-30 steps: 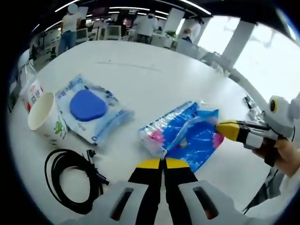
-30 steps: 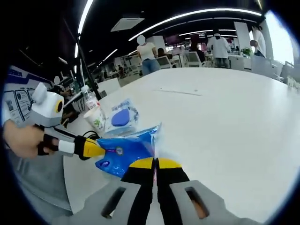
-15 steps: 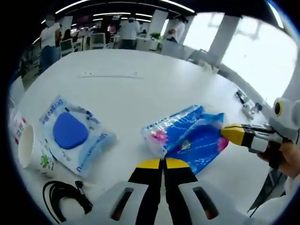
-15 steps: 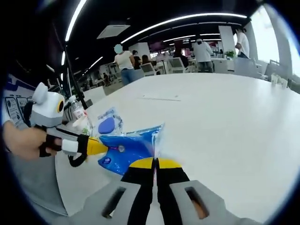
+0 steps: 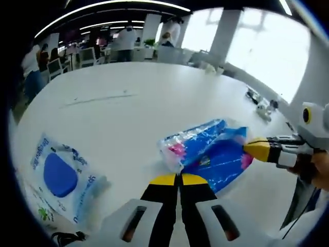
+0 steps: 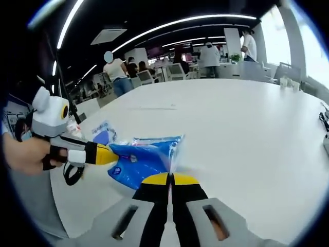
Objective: Arrange the tabletop items into an orderly group along one side of the table until the central work area is clear of visible clutter.
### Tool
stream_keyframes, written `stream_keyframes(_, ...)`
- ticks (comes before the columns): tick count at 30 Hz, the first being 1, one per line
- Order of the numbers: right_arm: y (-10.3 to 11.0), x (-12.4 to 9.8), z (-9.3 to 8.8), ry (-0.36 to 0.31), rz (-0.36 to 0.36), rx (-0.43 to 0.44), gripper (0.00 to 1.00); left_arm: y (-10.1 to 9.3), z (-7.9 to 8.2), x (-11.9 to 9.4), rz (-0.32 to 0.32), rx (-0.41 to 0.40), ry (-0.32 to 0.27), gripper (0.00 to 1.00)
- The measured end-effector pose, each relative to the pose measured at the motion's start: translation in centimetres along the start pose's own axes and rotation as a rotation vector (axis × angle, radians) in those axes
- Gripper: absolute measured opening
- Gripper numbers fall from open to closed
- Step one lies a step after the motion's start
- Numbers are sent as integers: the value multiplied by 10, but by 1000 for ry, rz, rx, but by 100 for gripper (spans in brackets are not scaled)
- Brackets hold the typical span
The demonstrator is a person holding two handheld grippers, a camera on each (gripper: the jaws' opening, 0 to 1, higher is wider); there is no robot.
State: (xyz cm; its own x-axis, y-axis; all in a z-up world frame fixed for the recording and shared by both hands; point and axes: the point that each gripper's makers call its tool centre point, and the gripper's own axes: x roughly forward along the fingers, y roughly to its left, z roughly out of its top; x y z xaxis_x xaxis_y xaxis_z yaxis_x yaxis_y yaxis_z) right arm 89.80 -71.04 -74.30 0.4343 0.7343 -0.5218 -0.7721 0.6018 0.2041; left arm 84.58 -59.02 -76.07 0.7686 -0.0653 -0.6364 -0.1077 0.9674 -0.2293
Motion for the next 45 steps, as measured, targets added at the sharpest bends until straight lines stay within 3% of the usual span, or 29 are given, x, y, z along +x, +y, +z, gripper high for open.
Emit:
stream_keyframes(6, -22, -3, -6, 4, -52, 23, 0, -14, 6, 12, -25, 67, 9, 0)
stream_keyframes(11, -29, -9, -11, 15, -77, 32, 0, -30, 3, 20, -47, 116, 31, 0)
stream_keyframes(21, -45, -3, -30, 54, -104, 52, 0, -37, -7, 37, -72, 189, 77, 0)
stream_keyframes(39, -52, 1, -52, 114, -116, 61, 0, -37, -27, 46, -84, 164, 130, 0)
stream_keyframes(45, -54, 1, -61, 137, -114, 74, 0, -41, -26, 47, -94, 158, 129, 0)
